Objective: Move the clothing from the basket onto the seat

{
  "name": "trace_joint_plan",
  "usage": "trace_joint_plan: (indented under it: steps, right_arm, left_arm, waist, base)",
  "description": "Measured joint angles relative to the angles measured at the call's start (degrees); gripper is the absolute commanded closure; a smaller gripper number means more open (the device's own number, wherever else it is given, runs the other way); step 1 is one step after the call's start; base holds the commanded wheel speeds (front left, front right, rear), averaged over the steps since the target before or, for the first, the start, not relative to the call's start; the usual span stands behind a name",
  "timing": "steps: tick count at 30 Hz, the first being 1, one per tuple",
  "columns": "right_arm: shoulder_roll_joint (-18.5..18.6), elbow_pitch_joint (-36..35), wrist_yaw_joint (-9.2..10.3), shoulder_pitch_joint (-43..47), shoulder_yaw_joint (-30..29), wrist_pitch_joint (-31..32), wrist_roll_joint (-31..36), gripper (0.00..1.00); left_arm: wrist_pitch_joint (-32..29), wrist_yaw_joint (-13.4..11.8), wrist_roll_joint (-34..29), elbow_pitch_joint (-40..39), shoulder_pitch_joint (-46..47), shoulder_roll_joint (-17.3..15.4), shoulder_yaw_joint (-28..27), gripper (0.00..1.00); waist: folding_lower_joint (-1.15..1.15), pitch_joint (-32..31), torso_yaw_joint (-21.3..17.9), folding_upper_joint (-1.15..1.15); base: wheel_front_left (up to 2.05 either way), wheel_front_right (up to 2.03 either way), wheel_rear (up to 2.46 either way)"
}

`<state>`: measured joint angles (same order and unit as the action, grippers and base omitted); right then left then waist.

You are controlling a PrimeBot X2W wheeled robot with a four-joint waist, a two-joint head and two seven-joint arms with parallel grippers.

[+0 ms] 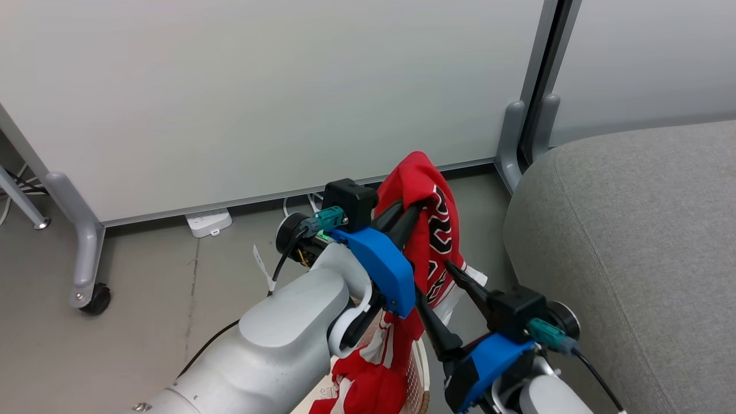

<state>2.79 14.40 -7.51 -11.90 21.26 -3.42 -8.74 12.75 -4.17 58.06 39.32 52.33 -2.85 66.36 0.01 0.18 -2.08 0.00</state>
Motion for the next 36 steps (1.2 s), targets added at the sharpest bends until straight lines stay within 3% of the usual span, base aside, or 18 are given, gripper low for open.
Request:
trace_joint_plan:
  steps: [13,14,15,16,36]
  right_arm:
    - [0.0,17.5,0.0,-14.2,5.1,2.4,-3.3,0.0]
    - [0.0,18.8,0.0,-15.0,5.3,2.5,-4.0,0.37]
    - [0.0,20.0,0.0,-15.8,5.7,2.7,-4.1,0.89]
    - [0.0,21.0,0.0,-16.4,6.0,2.6,-4.5,1.0]
    - [0.0,28.6,0.01,-19.6,8.7,-1.5,-5.5,1.0]
  left_arm:
    - [1.0,-0.3,3.9,-0.5,1.7,0.0,4.0,1.0]
    - [1.0,-0.3,4.0,-0.6,1.7,0.0,4.3,1.0]
    - [1.0,-0.3,4.3,-0.6,1.7,0.0,4.4,1.0]
    - [1.1,-0.4,4.5,-0.7,1.9,0.0,4.6,1.0]
    - [1.7,-0.4,7.0,0.1,2.7,0.0,6.4,1.0]
  waist:
    - [0.0,0.4,1.0,0.0]
    - [0.0,0.4,1.0,0.0]
    - [0.0,0.4,1.1,0.0]
    - [0.0,0.4,1.1,0.0]
    - [-0.01,-0.7,1.2,0.0]
  base:
    - [0.0,0.0,0.0]
    - [0.0,0.0,0.0]
    - [0.0,0.0,0.0]
    - [0.0,0.0,0.0]
    - [0.0,0.0,0.0]
